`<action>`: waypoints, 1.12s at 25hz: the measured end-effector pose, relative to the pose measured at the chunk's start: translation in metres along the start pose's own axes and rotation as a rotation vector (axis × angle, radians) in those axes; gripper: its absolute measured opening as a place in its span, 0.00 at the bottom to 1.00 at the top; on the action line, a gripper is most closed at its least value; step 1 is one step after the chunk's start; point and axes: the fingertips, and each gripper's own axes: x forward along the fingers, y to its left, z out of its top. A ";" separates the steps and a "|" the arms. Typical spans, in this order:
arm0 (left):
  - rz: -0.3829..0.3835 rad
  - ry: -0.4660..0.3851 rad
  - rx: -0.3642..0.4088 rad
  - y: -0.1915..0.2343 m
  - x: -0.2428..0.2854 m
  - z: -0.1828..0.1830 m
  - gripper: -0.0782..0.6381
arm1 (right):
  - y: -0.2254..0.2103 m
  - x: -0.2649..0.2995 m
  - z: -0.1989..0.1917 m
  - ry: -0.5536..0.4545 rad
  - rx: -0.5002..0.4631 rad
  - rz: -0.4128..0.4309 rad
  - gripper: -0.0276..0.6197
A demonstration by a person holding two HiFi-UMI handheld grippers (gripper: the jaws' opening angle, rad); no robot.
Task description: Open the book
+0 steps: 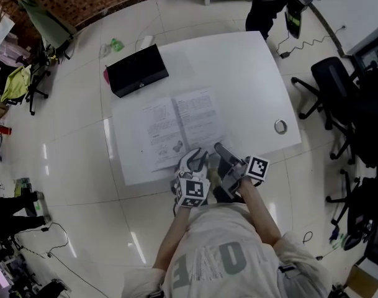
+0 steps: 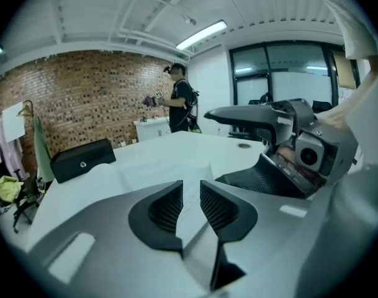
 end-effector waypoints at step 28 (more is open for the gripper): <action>0.115 0.038 0.067 -0.004 0.030 0.018 0.14 | 0.067 -0.001 0.019 0.111 -0.259 0.103 0.71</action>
